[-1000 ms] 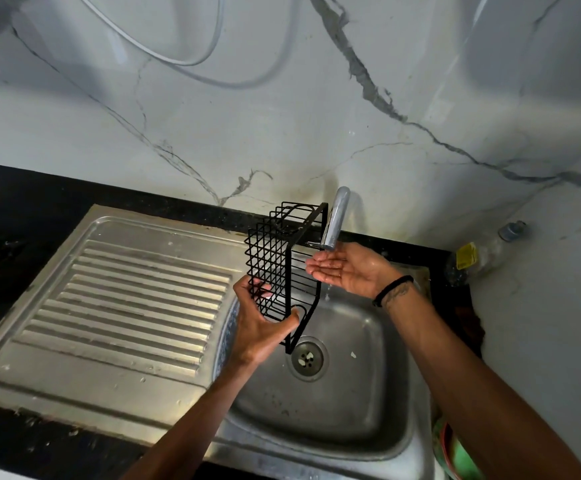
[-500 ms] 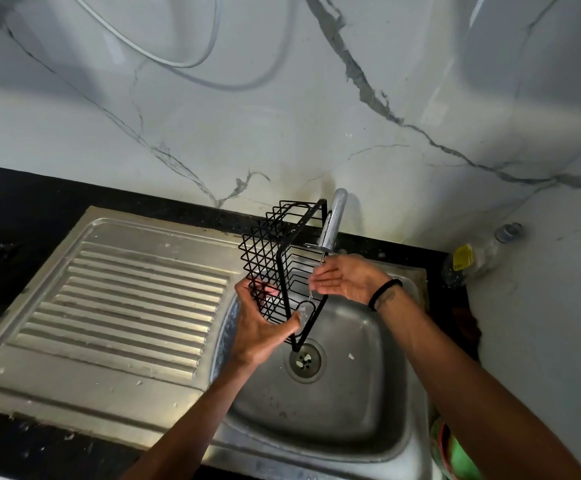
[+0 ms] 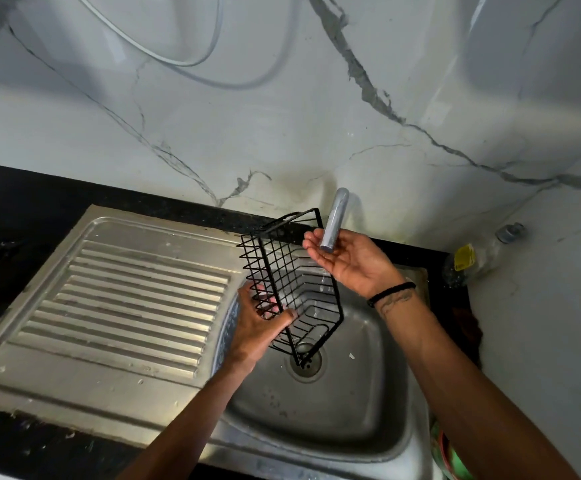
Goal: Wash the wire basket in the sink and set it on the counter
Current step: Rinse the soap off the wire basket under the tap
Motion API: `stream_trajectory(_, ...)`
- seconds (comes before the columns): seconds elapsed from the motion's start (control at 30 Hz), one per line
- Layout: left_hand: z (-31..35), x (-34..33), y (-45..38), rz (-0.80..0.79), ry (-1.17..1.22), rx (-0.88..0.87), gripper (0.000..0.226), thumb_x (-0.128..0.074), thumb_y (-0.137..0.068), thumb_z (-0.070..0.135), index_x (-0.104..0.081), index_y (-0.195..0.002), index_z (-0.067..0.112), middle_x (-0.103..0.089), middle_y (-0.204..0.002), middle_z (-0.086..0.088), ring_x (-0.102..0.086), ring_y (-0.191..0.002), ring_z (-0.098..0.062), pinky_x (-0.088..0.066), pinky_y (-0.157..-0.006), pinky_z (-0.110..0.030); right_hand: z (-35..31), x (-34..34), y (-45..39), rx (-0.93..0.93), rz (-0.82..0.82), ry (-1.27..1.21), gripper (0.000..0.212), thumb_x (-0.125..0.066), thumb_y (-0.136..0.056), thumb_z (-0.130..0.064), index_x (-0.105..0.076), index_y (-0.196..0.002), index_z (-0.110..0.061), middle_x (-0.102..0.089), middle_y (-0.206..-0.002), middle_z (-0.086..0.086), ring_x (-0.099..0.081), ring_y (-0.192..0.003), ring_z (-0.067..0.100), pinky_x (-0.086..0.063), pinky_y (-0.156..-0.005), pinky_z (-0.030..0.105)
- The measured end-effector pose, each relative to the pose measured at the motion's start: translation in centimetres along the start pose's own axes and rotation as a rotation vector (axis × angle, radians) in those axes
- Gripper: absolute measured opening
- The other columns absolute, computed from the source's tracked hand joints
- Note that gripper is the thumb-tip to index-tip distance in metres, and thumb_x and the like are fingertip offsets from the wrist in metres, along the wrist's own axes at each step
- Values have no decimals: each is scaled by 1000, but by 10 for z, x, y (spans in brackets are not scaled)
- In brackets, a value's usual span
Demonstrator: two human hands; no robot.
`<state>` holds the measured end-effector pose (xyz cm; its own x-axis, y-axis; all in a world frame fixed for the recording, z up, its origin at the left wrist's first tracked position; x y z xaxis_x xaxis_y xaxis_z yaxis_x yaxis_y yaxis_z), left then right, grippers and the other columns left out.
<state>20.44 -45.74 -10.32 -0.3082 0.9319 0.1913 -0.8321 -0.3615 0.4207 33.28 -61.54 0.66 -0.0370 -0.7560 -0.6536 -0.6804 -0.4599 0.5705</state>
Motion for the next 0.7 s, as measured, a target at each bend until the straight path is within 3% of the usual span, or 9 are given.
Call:
stream_trajectory(0.07, -5, 3, 1, -29, 106, 98, 109, -94, -49, 70, -39, -139, 43, -57, -145, -13, -60, -130, -31, -46, -108, -62, 0, 0, 2, 22, 5, -73, 27, -51, -103, -11, -63, -115, 9, -73, -108, 25, -76, -93, 33, -60, -90, 41)
stream_trajectory(0.17, 4, -1, 19, -147, 391, 203, 85, -87, -63, 51, -52, -130, 11, -67, -128, -27, -73, -105, -40, -53, -97, -68, 1, 6, 2, 47, 45, -91, 31, -52, -104, -13, -59, -124, 8, -74, -106, 24, -77, -89, 32, -62, -85, 39)
stream_trajectory(0.27, -2, -5, 28, -178, 560, 363, 67, -80, -79, 45, -54, -128, 7, -65, -125, -36, -73, -101, -48, -59, -90, -62, 3, 13, 3, 26, 93, -15, 31, -50, -105, -13, -55, -129, 8, -73, -110, 29, -76, -94, 35, -63, -84, 42)
stream_trajectory(0.43, -12, -13, 35, -218, 551, 512, 75, -75, -80, 51, -53, -129, -1, -69, -115, -35, -75, -96, -45, -58, -91, -63, -9, 27, 3, 41, 256, -5, 21, -44, -103, -4, -59, -107, 11, -61, -129, 32, -60, -122, 42, -49, -107, 49)
stream_trajectory(0.57, -15, -14, 41, -276, 481, 510, 78, -75, -80, 54, -50, -133, 3, -72, -112, -34, -74, -98, -47, -57, -91, -66, 3, 31, -5, -14, 316, 117, 20, -41, -103, -3, -59, -105, 6, -56, -131, 31, -54, -127, 42, -45, -112, 49)
stream_trajectory(0.7, -10, -13, 47, -326, 420, 481, 74, -70, -84, 56, -50, -133, 5, -75, -105, -28, -74, -95, -44, -61, -86, -56, 9, 43, -13, -5, 376, 178, 22, -38, -105, -5, -56, -99, 6, -57, -123, 30, -55, -123, 41, -44, -113, 49)
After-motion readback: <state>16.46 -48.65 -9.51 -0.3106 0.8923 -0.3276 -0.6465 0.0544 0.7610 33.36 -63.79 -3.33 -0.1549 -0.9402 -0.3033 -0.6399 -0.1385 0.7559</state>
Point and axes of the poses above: each hand's wrist, its own y-axis away from the middle knuckle, its own x-axis out of the back of the hand, z = x × y, the point moved 6 cm from there along -y, towards the middle knuckle
